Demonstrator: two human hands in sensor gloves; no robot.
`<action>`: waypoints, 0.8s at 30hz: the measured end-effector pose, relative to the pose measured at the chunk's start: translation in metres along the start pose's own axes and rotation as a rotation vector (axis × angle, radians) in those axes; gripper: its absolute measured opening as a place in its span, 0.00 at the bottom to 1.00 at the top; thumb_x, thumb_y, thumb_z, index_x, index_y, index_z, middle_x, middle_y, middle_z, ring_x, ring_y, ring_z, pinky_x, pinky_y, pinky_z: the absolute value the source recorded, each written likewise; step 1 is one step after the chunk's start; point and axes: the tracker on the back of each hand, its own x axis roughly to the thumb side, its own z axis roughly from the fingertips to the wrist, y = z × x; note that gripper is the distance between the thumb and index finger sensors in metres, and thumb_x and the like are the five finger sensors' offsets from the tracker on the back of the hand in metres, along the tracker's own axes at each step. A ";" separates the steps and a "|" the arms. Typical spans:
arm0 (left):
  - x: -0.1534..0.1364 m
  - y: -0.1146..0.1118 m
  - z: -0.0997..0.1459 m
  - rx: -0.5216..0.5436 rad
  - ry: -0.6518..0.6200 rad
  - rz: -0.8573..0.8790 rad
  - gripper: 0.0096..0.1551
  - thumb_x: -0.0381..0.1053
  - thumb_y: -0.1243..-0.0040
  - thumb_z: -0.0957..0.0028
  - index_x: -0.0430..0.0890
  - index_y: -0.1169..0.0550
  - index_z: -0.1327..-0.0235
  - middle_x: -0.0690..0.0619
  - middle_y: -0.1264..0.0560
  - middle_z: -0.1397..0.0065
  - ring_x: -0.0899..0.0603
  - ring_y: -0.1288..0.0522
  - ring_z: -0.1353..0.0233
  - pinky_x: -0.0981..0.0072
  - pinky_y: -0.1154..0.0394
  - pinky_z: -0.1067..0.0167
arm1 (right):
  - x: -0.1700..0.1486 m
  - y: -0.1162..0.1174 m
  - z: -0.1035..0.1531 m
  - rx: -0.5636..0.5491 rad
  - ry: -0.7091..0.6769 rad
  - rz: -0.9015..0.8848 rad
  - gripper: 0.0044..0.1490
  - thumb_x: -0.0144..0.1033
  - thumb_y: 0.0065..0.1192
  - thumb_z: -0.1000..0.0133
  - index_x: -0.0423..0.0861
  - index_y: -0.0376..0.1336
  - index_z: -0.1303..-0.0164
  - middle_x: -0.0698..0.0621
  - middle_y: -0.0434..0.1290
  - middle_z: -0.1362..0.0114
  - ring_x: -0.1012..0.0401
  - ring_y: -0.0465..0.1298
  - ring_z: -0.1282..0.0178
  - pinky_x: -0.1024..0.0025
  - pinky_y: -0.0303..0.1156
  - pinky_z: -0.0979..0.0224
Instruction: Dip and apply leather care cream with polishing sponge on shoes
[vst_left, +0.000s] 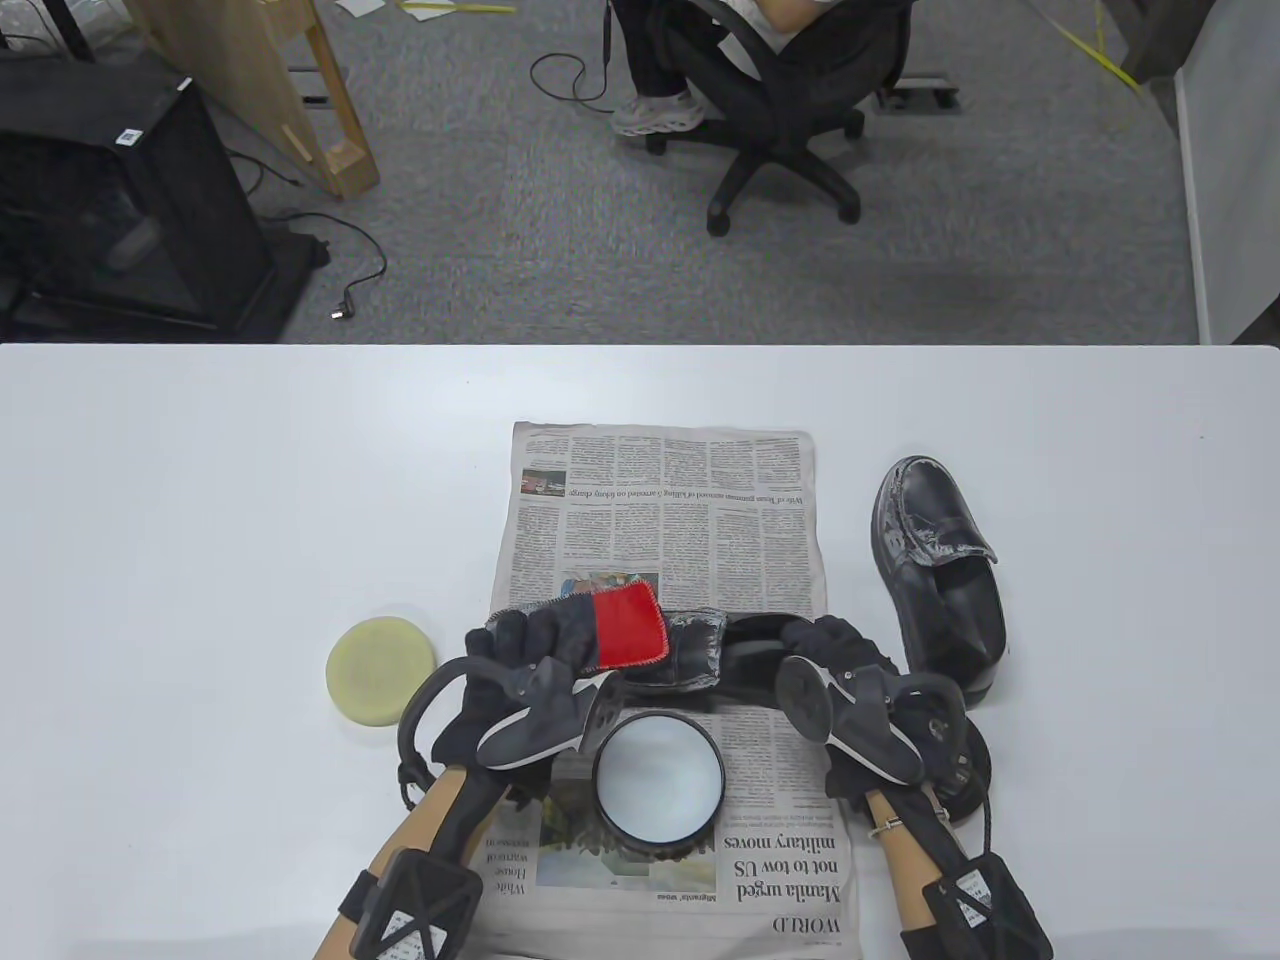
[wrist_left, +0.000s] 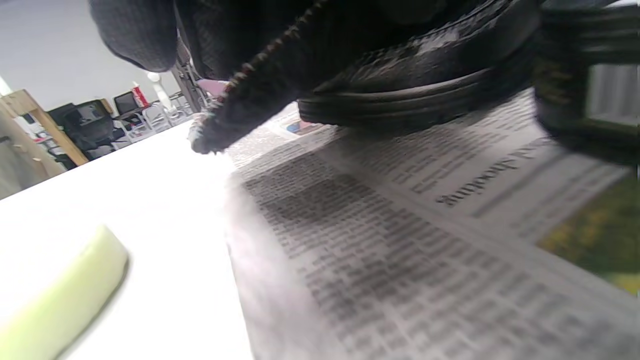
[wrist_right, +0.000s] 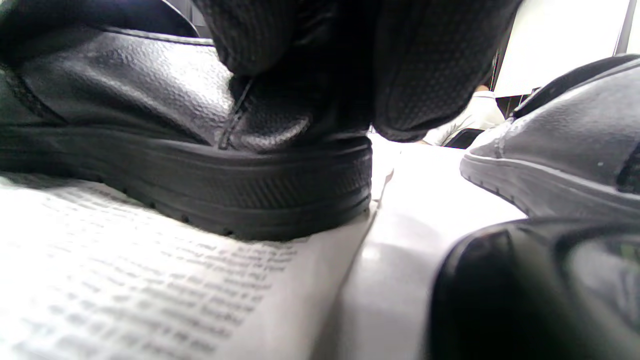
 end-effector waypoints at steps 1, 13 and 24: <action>0.001 0.001 0.003 0.008 -0.022 0.023 0.33 0.58 0.60 0.33 0.47 0.41 0.16 0.39 0.36 0.13 0.31 0.36 0.19 0.35 0.36 0.27 | 0.000 0.000 0.000 0.000 0.000 0.001 0.23 0.51 0.53 0.39 0.63 0.60 0.33 0.48 0.72 0.27 0.53 0.82 0.36 0.74 0.81 0.39; 0.036 0.034 -0.006 0.013 -0.340 0.294 0.33 0.59 0.60 0.32 0.48 0.39 0.16 0.39 0.41 0.12 0.30 0.40 0.17 0.32 0.37 0.27 | -0.001 0.001 -0.001 0.015 -0.007 -0.021 0.23 0.51 0.53 0.39 0.63 0.59 0.33 0.48 0.71 0.26 0.52 0.81 0.34 0.73 0.80 0.37; 0.032 0.029 -0.044 -0.037 -0.150 0.290 0.34 0.59 0.63 0.32 0.49 0.43 0.15 0.40 0.42 0.10 0.32 0.41 0.16 0.31 0.38 0.27 | -0.003 0.001 -0.001 0.018 -0.004 -0.032 0.23 0.51 0.53 0.39 0.63 0.60 0.33 0.48 0.71 0.26 0.52 0.81 0.34 0.72 0.80 0.38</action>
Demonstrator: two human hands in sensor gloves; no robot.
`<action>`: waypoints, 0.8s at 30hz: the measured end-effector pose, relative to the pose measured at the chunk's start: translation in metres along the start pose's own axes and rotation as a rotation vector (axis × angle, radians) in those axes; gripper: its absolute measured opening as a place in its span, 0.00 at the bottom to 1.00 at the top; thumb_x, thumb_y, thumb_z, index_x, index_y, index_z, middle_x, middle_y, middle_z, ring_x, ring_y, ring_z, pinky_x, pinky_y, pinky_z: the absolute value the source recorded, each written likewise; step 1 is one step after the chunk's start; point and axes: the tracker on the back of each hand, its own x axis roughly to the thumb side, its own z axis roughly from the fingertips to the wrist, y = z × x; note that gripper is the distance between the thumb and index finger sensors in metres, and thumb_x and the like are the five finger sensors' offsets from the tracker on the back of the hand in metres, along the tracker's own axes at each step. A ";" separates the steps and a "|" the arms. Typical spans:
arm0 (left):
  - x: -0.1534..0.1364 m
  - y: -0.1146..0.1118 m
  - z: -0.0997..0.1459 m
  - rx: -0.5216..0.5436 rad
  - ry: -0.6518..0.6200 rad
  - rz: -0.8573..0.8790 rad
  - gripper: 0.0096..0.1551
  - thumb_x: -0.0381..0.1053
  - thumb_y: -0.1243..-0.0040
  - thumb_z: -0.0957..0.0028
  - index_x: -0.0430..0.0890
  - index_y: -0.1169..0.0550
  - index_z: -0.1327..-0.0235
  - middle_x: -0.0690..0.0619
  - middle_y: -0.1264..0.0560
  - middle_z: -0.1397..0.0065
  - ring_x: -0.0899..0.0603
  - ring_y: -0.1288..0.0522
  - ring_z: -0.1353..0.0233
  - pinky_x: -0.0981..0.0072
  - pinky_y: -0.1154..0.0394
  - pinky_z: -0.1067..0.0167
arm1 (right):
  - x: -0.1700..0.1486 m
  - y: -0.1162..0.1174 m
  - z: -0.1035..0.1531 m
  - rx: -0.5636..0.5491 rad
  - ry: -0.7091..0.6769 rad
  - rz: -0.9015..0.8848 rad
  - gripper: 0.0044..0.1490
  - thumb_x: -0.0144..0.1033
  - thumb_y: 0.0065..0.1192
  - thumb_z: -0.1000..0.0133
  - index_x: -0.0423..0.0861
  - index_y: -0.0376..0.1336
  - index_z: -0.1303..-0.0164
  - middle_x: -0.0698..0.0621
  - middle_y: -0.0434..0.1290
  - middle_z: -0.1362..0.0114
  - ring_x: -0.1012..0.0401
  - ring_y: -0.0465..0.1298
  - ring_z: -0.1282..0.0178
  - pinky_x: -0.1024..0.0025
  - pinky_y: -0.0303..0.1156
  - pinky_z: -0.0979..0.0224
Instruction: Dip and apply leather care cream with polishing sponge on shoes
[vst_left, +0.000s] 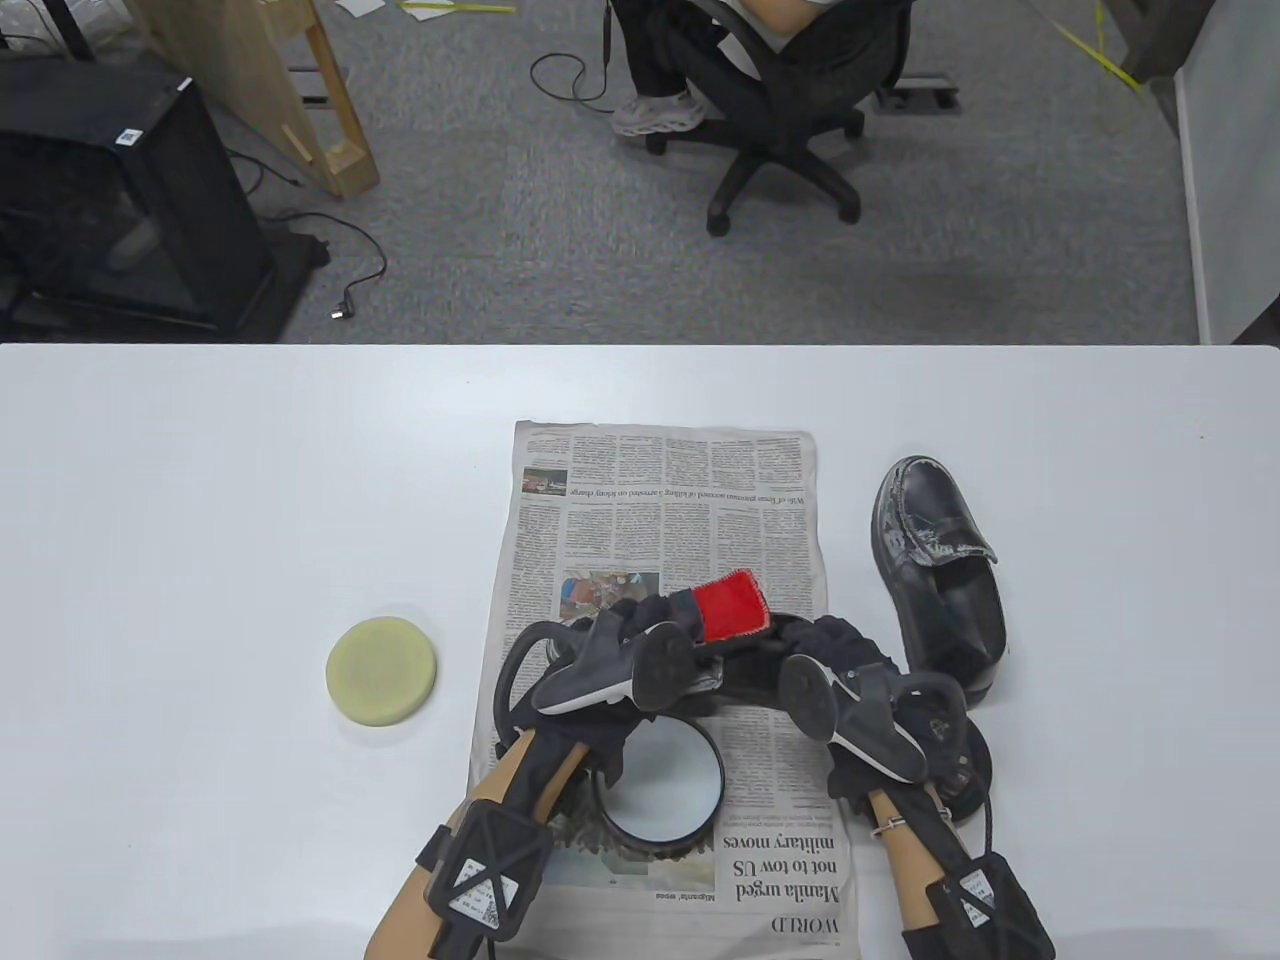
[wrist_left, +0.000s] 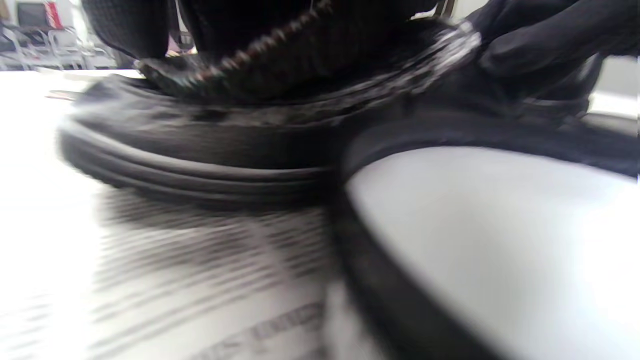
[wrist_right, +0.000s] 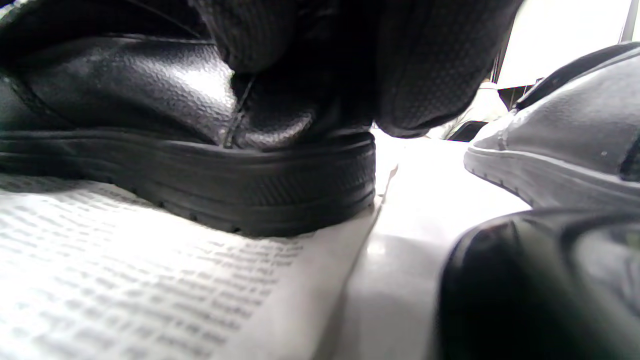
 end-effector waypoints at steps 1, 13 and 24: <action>-0.004 -0.001 0.002 -0.010 0.025 -0.027 0.34 0.59 0.63 0.32 0.48 0.42 0.15 0.40 0.42 0.10 0.31 0.40 0.17 0.31 0.38 0.27 | 0.000 0.000 0.000 -0.001 0.001 0.002 0.23 0.51 0.53 0.39 0.63 0.60 0.33 0.47 0.71 0.27 0.52 0.81 0.35 0.72 0.81 0.38; -0.014 -0.018 0.047 0.052 0.084 -0.359 0.33 0.58 0.60 0.33 0.45 0.38 0.17 0.38 0.36 0.14 0.31 0.34 0.20 0.34 0.35 0.27 | 0.002 0.000 0.000 -0.007 0.002 0.022 0.24 0.51 0.53 0.39 0.62 0.60 0.33 0.47 0.71 0.27 0.52 0.81 0.35 0.72 0.81 0.39; 0.018 0.002 0.029 0.093 -0.203 0.038 0.33 0.59 0.61 0.32 0.48 0.41 0.15 0.40 0.41 0.12 0.31 0.39 0.17 0.32 0.37 0.26 | 0.002 0.000 0.000 0.001 0.002 0.012 0.24 0.51 0.53 0.39 0.62 0.60 0.32 0.46 0.71 0.27 0.52 0.81 0.35 0.72 0.80 0.38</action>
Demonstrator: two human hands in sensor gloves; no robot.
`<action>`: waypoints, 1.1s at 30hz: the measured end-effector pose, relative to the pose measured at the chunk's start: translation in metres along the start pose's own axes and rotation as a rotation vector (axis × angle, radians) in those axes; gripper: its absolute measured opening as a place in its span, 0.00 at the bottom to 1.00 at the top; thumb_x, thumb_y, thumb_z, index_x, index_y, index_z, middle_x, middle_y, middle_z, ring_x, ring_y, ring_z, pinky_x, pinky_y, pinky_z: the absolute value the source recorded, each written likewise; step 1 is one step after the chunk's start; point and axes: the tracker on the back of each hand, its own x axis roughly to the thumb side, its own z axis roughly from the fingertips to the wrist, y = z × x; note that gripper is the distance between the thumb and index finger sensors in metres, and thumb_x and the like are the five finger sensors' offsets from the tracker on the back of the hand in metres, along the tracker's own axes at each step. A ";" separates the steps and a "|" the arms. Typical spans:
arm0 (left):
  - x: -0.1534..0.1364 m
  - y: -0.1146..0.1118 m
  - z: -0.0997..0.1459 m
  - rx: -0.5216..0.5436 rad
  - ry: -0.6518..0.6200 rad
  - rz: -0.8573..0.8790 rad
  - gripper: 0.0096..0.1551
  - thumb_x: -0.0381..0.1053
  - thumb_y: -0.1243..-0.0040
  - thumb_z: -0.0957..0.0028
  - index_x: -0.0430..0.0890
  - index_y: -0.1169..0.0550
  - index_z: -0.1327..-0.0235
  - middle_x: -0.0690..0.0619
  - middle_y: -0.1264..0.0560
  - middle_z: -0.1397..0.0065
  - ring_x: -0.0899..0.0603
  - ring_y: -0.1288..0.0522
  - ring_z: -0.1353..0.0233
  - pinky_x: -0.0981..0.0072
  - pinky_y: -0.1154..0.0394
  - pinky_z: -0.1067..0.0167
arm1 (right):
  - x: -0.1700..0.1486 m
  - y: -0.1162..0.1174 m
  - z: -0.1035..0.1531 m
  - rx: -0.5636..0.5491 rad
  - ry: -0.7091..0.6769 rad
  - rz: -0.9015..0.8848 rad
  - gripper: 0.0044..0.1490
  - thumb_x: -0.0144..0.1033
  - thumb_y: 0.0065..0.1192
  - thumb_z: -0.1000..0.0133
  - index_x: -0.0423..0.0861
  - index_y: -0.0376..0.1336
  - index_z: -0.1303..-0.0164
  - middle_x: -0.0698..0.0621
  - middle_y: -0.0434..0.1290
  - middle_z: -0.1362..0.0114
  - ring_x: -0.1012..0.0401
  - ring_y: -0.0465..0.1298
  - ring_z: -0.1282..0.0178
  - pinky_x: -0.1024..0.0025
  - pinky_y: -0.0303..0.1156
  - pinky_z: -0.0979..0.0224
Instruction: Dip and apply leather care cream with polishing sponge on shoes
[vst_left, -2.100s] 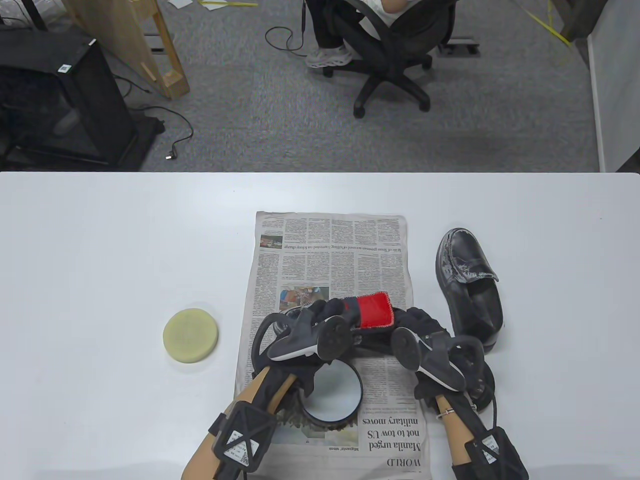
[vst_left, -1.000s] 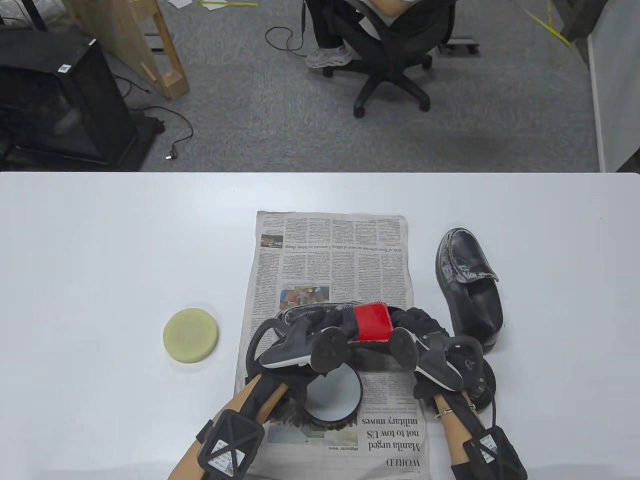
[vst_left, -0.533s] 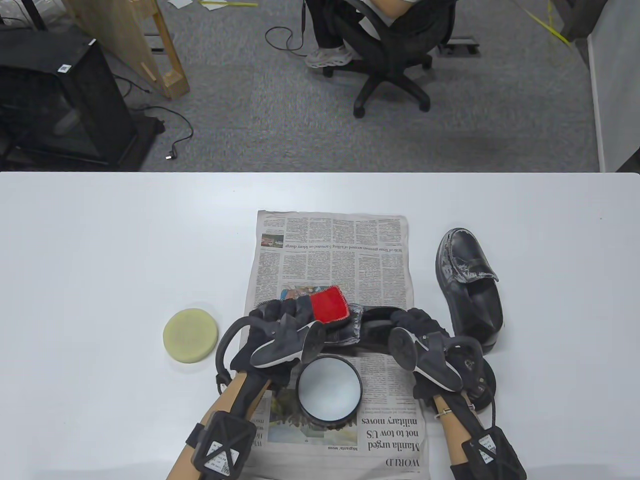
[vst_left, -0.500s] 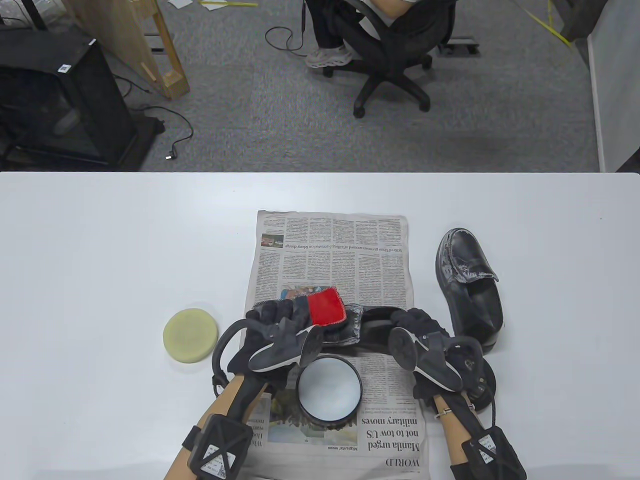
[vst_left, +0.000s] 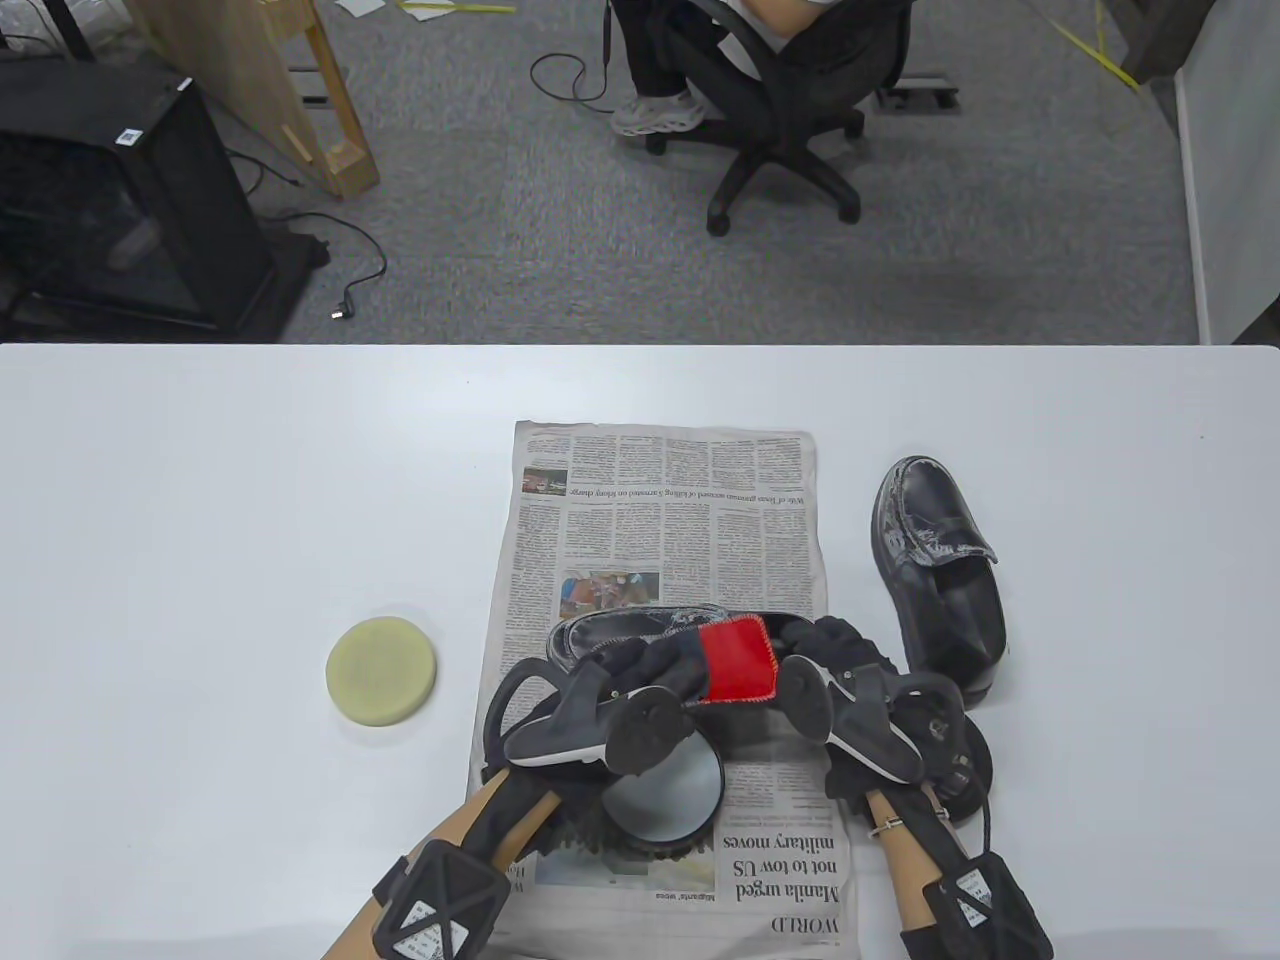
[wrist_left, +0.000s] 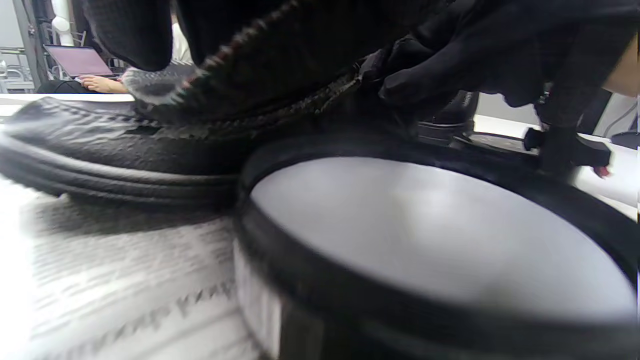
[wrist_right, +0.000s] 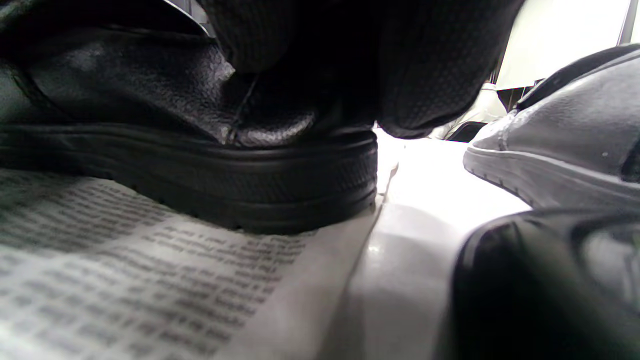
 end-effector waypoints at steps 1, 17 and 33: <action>-0.002 0.001 -0.007 -0.010 0.018 0.009 0.33 0.59 0.61 0.32 0.49 0.42 0.15 0.41 0.42 0.11 0.32 0.40 0.17 0.31 0.38 0.26 | 0.000 0.000 0.000 0.000 0.000 0.000 0.24 0.51 0.53 0.39 0.62 0.59 0.32 0.47 0.71 0.27 0.52 0.81 0.35 0.72 0.80 0.38; -0.061 0.011 0.017 0.023 0.349 -0.062 0.32 0.56 0.55 0.34 0.50 0.37 0.17 0.44 0.32 0.14 0.34 0.32 0.20 0.33 0.36 0.27 | -0.001 0.001 0.000 0.011 -0.001 -0.011 0.24 0.51 0.52 0.38 0.62 0.59 0.31 0.46 0.70 0.26 0.51 0.80 0.34 0.70 0.80 0.37; -0.215 -0.003 0.180 0.167 1.237 -0.108 0.31 0.54 0.51 0.33 0.50 0.35 0.17 0.44 0.31 0.14 0.34 0.32 0.20 0.34 0.37 0.26 | -0.008 0.004 0.007 0.056 -0.015 -0.137 0.28 0.50 0.50 0.38 0.60 0.54 0.26 0.39 0.62 0.18 0.43 0.73 0.25 0.56 0.76 0.31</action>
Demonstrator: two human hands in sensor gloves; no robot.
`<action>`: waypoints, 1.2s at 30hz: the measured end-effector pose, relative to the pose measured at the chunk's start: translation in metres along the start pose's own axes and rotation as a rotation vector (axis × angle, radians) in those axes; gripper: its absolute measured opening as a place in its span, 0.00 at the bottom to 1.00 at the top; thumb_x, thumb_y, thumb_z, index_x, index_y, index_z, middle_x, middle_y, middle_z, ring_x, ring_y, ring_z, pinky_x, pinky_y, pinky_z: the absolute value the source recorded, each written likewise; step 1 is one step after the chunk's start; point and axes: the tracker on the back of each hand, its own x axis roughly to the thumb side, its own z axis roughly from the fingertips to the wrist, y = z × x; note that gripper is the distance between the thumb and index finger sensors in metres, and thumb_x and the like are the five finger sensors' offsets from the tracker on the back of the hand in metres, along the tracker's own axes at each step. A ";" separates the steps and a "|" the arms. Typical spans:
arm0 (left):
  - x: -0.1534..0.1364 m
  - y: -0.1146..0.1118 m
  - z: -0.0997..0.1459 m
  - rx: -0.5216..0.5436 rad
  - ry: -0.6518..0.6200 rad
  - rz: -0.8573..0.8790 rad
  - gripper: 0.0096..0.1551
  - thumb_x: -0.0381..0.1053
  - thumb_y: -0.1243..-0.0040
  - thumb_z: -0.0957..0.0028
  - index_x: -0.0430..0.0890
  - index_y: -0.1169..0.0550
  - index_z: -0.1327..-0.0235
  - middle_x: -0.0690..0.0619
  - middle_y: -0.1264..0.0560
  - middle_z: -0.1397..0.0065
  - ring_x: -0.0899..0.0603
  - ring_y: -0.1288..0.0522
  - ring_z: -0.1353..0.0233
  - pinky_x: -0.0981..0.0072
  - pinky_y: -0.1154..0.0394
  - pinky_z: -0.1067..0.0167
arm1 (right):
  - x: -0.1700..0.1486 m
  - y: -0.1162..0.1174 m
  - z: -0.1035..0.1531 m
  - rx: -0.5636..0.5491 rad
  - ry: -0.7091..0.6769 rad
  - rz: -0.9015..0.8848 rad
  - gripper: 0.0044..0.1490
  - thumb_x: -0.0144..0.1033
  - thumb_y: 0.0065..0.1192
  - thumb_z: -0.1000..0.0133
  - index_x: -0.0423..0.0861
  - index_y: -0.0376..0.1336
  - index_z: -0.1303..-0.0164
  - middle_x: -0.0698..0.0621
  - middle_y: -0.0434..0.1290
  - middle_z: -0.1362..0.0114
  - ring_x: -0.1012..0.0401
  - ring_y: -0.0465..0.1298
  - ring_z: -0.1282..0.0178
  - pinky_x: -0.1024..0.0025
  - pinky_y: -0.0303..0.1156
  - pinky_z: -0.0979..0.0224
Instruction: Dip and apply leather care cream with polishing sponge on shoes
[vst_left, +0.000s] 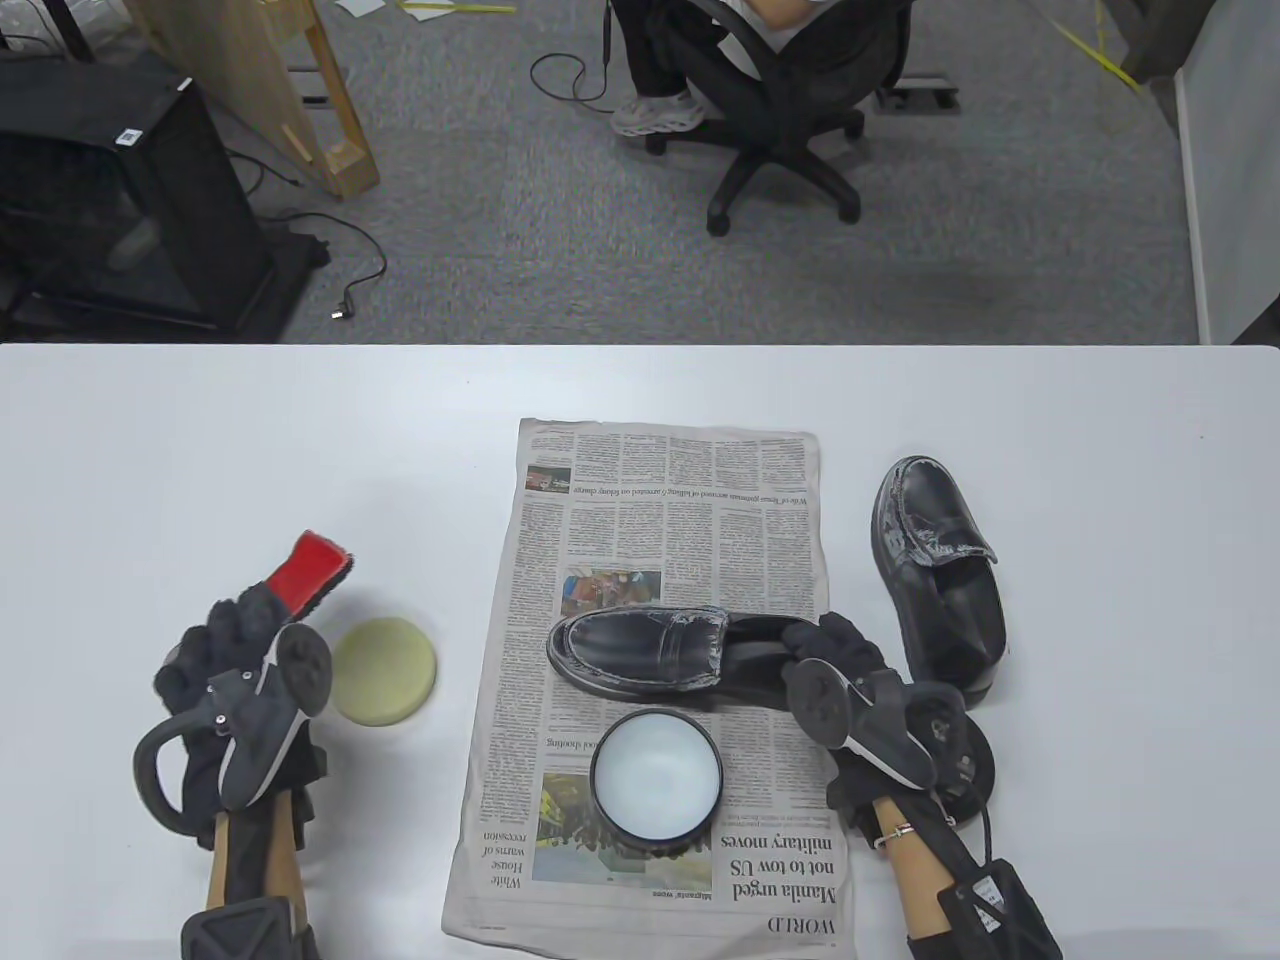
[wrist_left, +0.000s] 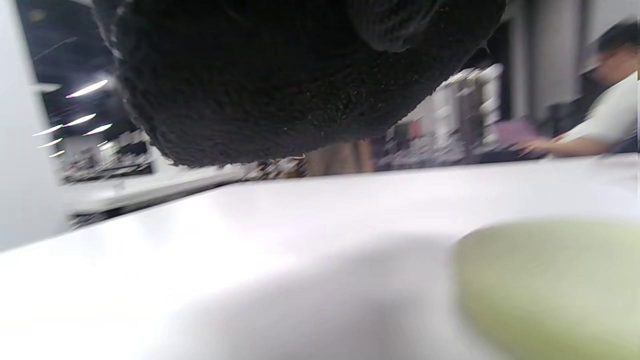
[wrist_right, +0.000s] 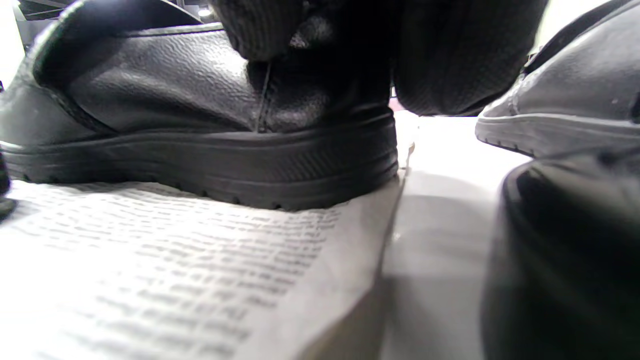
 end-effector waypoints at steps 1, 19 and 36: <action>-0.008 -0.012 -0.007 -0.064 0.033 0.015 0.31 0.54 0.51 0.33 0.49 0.35 0.17 0.44 0.31 0.14 0.34 0.32 0.20 0.34 0.37 0.26 | -0.001 -0.001 0.001 0.023 -0.021 -0.010 0.31 0.50 0.51 0.38 0.59 0.53 0.24 0.38 0.60 0.16 0.41 0.71 0.23 0.54 0.74 0.29; 0.061 -0.028 0.015 -0.290 -0.516 0.110 0.55 0.66 0.43 0.45 0.46 0.48 0.10 0.36 0.50 0.08 0.27 0.50 0.14 0.26 0.45 0.24 | 0.049 -0.034 0.046 -0.047 -0.402 -0.092 0.52 0.62 0.50 0.43 0.50 0.43 0.12 0.32 0.46 0.10 0.31 0.51 0.15 0.35 0.59 0.22; 0.089 -0.032 0.030 -0.114 -0.547 -0.167 0.30 0.53 0.47 0.37 0.50 0.33 0.21 0.47 0.30 0.18 0.40 0.28 0.23 0.48 0.27 0.28 | 0.088 0.000 0.051 0.245 -0.563 0.063 0.70 0.67 0.54 0.50 0.34 0.39 0.10 0.31 0.51 0.12 0.36 0.61 0.18 0.40 0.65 0.23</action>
